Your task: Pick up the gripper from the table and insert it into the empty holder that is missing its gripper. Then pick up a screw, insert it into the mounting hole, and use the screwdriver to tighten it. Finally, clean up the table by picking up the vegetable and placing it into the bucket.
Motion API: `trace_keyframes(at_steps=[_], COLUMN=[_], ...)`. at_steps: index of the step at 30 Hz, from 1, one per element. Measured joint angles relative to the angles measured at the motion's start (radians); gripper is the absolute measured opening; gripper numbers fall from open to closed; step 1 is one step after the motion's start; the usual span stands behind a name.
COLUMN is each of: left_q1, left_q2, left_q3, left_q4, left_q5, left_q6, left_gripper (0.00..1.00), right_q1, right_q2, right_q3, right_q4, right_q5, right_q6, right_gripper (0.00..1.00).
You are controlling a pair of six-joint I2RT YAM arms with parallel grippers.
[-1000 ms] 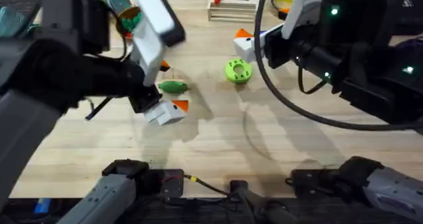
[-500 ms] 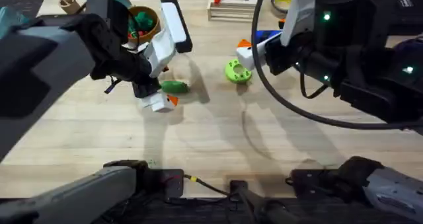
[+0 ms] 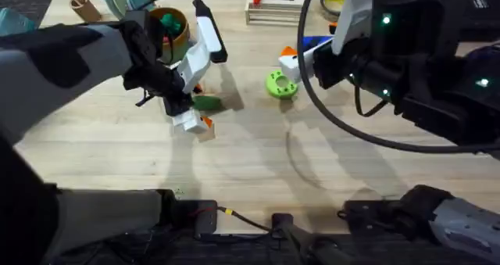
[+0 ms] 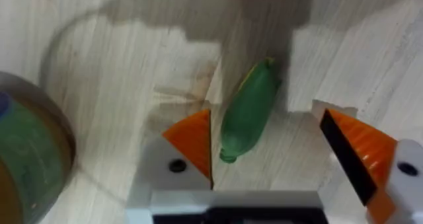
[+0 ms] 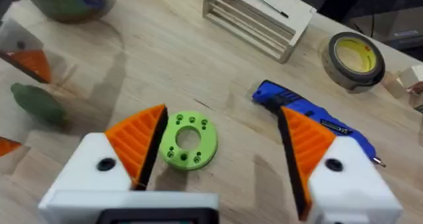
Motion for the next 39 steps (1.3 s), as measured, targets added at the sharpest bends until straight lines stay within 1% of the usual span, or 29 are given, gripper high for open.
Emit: trace_keyframes(at_steps=[8, 24, 25, 26, 29, 31, 34, 38, 39], left_q1=[0.000, 0.000, 0.000, 0.000, 0.000, 0.000, 0.000, 0.000, 0.000], left_q2=[0.054, 0.057, 0.057, 0.057, 0.057, 0.057, 0.057, 0.057, 0.057], left_q3=[0.000, 0.003, 0.003, 0.003, 0.003, 0.003, 0.003, 0.004, 0.005], left_q4=[-0.007, -0.007, -0.007, -0.007, -0.007, -0.007, -0.006, -0.012, -0.012], left_q5=[0.000, 0.000, 0.000, 0.000, 0.000, 0.000, 0.000, 0.007, 0.008], left_q6=[-0.007, -0.008, -0.009, -0.011, -0.011, -0.011, -0.011, -0.011, -0.012], left_gripper=[0.993, 0.991, 0.956, 0.864, 0.786, 0.696, 0.449, 0.050, 0.024], right_q1=[0.000, 0.000, 0.000, 0.000, 0.000, 0.000, 0.000, 0.000, 0.000], right_q2=[0.000, 0.000, 0.000, 0.000, 0.000, 0.000, 0.000, 0.000, 0.000], right_q3=[0.000, 0.000, 0.000, 0.000, 0.000, 0.000, 0.000, 0.000, 0.000], right_q4=[0.000, 0.000, 0.000, 0.000, 0.000, 0.000, 0.000, 0.000, 0.000], right_q5=[0.000, 0.000, 0.000, 0.000, 0.000, 0.000, 0.000, 0.000, 0.000], right_q6=[0.000, 0.000, 0.000, 0.000, 0.000, 0.000, 0.000, 0.000, 0.000], right_gripper=[0.991, 0.991, 0.991, 0.991, 0.992, 0.991, 0.990, 0.991, 0.991])
